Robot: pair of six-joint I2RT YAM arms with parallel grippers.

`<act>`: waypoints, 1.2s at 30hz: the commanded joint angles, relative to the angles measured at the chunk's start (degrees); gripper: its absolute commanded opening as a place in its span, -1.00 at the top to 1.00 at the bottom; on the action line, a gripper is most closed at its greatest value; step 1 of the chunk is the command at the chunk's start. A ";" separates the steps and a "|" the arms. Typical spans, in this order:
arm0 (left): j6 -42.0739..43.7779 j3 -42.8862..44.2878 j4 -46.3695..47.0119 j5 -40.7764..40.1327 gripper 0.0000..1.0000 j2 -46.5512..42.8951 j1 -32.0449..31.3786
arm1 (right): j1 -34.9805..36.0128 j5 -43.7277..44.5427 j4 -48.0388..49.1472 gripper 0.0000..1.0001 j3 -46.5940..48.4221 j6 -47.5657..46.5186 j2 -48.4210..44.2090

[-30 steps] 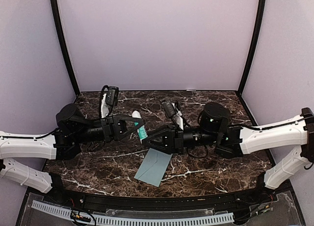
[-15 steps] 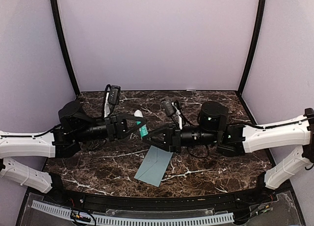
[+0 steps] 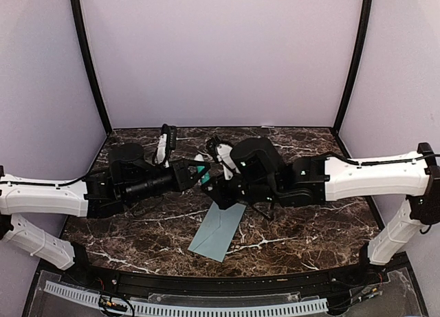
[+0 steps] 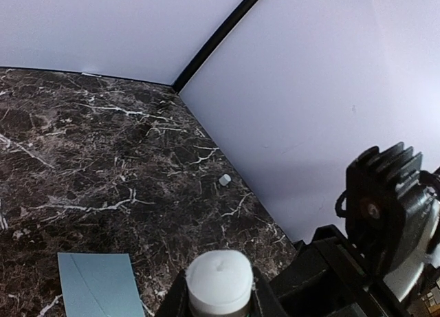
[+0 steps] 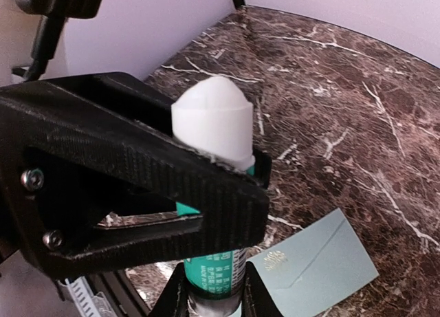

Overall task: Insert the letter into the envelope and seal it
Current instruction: Screw the solid glue.

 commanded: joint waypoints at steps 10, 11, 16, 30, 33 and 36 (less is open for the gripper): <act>-7.36 -0.61 3.70 -0.79 1.00 4.07 -2.82 | 3.79 19.62 -3.81 0.75 9.63 1.62 8.27; -7.55 -0.99 3.98 -0.37 1.00 3.86 -2.84 | 3.81 18.83 -2.57 0.71 8.61 1.69 7.33; -6.38 -1.17 3.93 0.18 1.00 2.00 -2.70 | 3.53 13.27 5.19 0.22 0.94 0.13 -0.34; -0.35 -3.33 5.33 9.43 1.00 -7.34 1.64 | -5.68 -17.48 29.42 -0.64 -22.28 1.25 -18.33; 1.64 -3.95 9.01 15.66 1.00 -8.37 1.82 | -7.09 -28.35 36.88 -0.66 -24.67 2.73 -18.68; 2.23 -4.96 14.84 22.05 1.00 -9.53 1.84 | -7.07 -36.19 41.23 -0.65 -24.12 3.99 -17.46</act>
